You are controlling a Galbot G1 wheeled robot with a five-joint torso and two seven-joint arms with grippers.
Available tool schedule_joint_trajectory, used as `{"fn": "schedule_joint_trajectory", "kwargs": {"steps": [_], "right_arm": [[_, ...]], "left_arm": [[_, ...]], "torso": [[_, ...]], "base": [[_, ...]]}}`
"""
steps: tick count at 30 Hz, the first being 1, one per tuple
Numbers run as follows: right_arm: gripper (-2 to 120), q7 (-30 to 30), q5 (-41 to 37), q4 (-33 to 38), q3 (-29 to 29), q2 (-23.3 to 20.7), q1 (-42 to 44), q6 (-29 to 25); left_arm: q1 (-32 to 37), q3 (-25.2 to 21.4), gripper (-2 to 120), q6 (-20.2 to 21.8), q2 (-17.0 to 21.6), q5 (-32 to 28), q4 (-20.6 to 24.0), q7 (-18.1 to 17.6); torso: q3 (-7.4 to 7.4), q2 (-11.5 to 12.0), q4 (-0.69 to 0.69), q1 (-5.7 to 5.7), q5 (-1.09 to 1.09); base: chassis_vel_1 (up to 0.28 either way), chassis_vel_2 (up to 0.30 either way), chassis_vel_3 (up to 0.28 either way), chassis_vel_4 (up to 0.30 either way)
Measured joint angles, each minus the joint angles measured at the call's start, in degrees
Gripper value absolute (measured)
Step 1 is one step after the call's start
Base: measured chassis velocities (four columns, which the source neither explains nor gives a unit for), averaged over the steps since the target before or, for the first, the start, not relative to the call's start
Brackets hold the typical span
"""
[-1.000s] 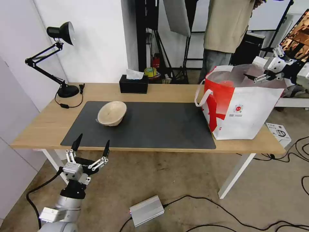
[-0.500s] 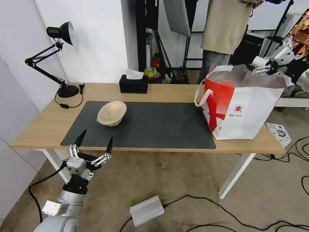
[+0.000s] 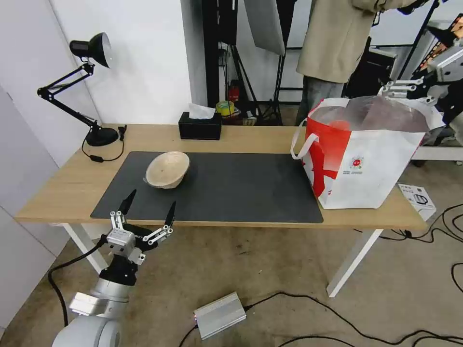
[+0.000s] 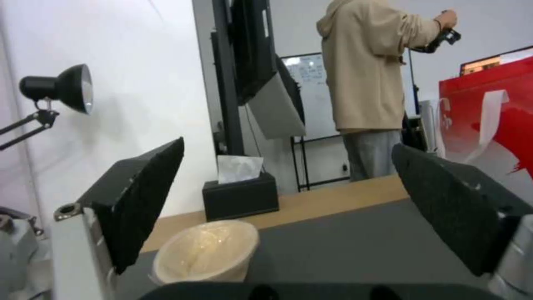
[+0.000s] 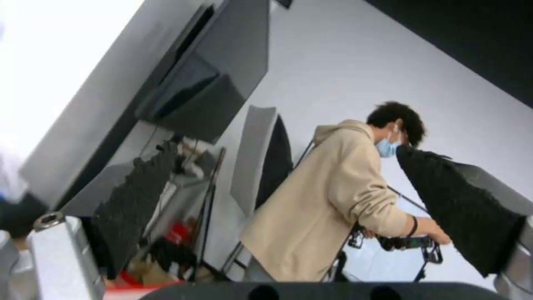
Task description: Pick up the trash from the table and place it into the takeout bag.
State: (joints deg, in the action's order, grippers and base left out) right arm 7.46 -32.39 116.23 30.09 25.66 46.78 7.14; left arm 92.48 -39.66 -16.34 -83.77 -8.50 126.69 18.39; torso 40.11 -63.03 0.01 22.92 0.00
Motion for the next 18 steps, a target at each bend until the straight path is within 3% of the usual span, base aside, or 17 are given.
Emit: {"fn": "schedule_joint_trajectory", "kwargs": {"steps": [6, 18], "right_arm": [[100, 4.0, 1.2, 3.3, -1.3, 6.0, 2.2, 0.3], [100, 5.6, 4.8, 6.8, -0.5, 14.5, 9.3, -3.3]], "left_arm": [[-0.1, -0.1, 100, 0.8, -0.7, 0.1, 0.1, -0.7], [-1.5, 0.7, 100, 2.2, -1.8, 0.8, -0.7, -1.6]], "torso": [[0.00, 0.0, 0.00, 0.00, 0.00], [0.00, 0.0, -0.01, 0.00, 0.00]], "base": [[0.000, 0.000, 0.000, 0.000], [0.000, 0.000, 0.000, 0.000]]}}
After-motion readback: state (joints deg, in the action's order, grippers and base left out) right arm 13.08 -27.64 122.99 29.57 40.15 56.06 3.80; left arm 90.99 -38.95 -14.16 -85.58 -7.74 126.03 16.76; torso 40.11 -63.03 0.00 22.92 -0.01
